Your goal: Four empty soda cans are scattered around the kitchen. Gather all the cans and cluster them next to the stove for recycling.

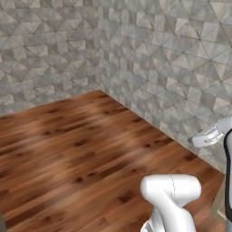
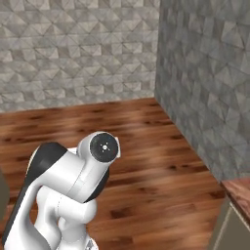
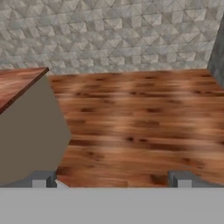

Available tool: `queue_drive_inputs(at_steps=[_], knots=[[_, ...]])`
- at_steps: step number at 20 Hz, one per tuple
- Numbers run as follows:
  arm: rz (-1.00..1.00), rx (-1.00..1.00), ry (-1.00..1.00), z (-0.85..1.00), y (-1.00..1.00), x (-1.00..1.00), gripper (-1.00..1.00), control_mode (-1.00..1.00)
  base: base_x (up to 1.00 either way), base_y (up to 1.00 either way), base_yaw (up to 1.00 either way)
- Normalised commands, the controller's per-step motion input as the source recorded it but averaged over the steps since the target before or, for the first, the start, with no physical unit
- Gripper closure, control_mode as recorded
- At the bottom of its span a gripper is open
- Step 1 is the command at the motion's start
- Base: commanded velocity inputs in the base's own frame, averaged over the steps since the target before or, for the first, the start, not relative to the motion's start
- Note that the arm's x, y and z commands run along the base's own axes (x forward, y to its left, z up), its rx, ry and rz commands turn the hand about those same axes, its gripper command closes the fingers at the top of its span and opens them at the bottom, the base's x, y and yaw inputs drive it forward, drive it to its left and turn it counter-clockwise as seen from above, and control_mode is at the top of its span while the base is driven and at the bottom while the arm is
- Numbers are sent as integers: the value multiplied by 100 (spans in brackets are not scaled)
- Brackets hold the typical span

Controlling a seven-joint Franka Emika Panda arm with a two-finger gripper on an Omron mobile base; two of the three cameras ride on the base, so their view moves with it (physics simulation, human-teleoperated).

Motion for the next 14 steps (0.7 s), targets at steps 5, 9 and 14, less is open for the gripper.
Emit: queue_drive_inputs(at_steps=[5,9,14], knots=[[0,0,0,0,0,0,-100,100,92,0,0],[0,0,0,0,0,0,-100,100,91,1,0],[0,0,0,0,0,0,-100,100,90,2,0]])
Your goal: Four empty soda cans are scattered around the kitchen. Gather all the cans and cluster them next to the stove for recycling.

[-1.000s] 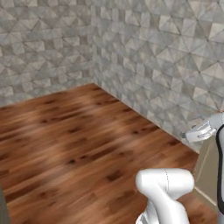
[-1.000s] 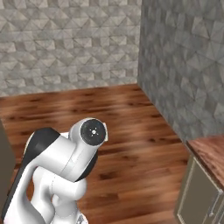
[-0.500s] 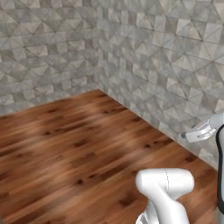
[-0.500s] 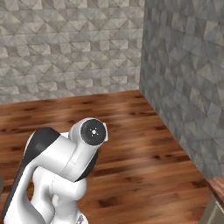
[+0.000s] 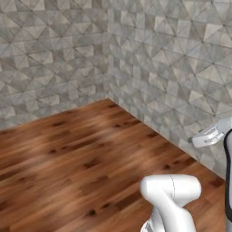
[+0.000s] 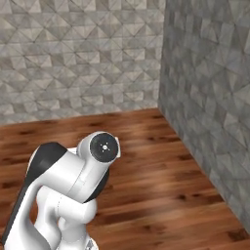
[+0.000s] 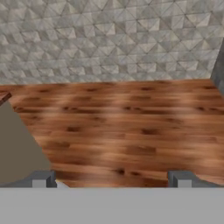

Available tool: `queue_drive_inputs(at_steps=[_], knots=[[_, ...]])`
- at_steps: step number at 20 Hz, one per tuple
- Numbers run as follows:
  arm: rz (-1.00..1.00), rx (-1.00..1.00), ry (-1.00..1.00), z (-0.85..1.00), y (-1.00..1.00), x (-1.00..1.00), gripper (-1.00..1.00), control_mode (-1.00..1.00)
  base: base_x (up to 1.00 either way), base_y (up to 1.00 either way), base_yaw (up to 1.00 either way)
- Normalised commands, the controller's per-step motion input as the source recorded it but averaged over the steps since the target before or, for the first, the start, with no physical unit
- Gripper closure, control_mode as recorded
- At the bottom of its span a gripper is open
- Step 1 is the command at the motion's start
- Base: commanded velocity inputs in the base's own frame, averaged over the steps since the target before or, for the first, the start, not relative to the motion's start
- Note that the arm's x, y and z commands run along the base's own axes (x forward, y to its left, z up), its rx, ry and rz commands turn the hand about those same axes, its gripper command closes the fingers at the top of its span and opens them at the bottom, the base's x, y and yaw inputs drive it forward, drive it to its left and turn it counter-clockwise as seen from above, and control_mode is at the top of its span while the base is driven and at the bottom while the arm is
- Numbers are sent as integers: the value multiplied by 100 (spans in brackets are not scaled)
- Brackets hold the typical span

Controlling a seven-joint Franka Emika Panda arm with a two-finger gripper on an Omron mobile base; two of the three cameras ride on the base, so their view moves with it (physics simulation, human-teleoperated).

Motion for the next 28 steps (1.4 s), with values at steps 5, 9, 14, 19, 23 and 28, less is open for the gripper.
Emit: queue_drive_inputs(at_steps=[5,9,14,19,23,28], knots=[[0,0,0,0,0,0,-100,100,86,3,0],[0,0,0,0,0,0,-100,100,85,4,0],[0,0,0,0,0,0,-100,100,81,5,0],[0,0,0,0,0,0,-100,100,79,7,0],[0,0,0,0,0,0,-100,100,73,4,8],[0,0,0,0,0,0,-100,100,66,8,24]])
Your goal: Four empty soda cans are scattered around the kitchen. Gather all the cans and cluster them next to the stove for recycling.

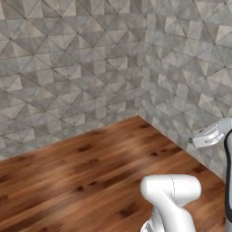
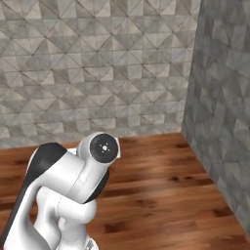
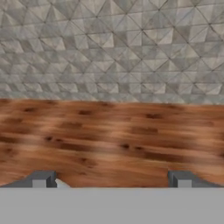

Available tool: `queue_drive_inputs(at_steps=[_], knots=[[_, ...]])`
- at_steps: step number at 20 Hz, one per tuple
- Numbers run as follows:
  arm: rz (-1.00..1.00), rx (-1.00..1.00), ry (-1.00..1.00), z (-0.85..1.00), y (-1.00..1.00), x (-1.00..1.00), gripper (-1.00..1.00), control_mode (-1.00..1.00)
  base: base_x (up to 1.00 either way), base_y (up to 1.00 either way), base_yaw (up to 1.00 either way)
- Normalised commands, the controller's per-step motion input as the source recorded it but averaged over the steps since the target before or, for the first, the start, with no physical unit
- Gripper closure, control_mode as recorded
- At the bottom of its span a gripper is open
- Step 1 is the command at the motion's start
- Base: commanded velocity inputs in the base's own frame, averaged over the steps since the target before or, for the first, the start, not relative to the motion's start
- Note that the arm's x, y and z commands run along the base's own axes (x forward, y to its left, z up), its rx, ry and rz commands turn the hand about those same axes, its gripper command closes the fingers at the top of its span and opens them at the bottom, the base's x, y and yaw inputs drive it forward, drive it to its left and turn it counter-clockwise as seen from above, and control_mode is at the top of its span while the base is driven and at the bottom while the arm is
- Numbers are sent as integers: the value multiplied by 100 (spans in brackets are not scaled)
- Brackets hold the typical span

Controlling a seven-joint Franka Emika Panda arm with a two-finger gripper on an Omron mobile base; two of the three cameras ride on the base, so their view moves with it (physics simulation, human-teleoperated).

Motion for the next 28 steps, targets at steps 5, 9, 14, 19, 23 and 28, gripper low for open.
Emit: queue_drive_inputs(at_steps=[5,9,14,19,23,28], knots=[[0,0,0,0,0,0,-100,100,50,2,36],[0,0,0,0,0,0,-100,100,40,0,43],[0,0,0,0,0,0,-100,100,32,0,48],[0,0,0,0,0,0,-100,100,22,0,50],[0,0,0,0,0,0,-100,100,16,0,50],[0,0,0,0,0,0,-100,100,14,0,50]])
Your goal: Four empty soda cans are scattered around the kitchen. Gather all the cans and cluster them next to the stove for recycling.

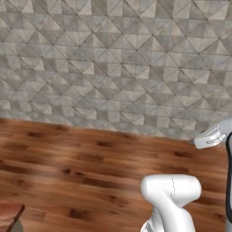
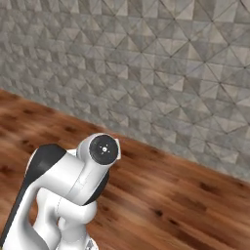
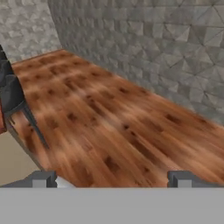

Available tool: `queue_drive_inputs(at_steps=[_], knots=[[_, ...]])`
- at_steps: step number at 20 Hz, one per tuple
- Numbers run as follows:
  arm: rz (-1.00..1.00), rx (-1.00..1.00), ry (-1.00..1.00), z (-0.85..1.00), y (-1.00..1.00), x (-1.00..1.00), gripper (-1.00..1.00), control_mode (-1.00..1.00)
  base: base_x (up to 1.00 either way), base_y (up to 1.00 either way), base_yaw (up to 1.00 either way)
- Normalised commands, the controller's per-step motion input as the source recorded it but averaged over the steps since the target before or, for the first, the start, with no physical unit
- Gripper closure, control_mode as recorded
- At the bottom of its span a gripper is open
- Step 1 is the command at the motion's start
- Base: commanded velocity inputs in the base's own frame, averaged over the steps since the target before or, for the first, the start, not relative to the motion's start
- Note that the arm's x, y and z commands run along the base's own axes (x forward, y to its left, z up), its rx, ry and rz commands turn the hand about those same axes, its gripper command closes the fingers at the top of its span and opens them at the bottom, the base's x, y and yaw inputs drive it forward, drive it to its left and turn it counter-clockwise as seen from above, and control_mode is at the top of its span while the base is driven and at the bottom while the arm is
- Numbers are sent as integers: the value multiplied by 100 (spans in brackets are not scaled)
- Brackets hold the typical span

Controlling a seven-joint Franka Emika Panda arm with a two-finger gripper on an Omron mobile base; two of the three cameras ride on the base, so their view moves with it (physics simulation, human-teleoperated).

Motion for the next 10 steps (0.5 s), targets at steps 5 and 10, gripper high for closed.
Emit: queue_drive_inputs(at_steps=[5,10], knots=[[0,0,0,0,0,0,-100,100,12,0,50],[0,0,0,0,0,0,-100,100,12,0,50]])
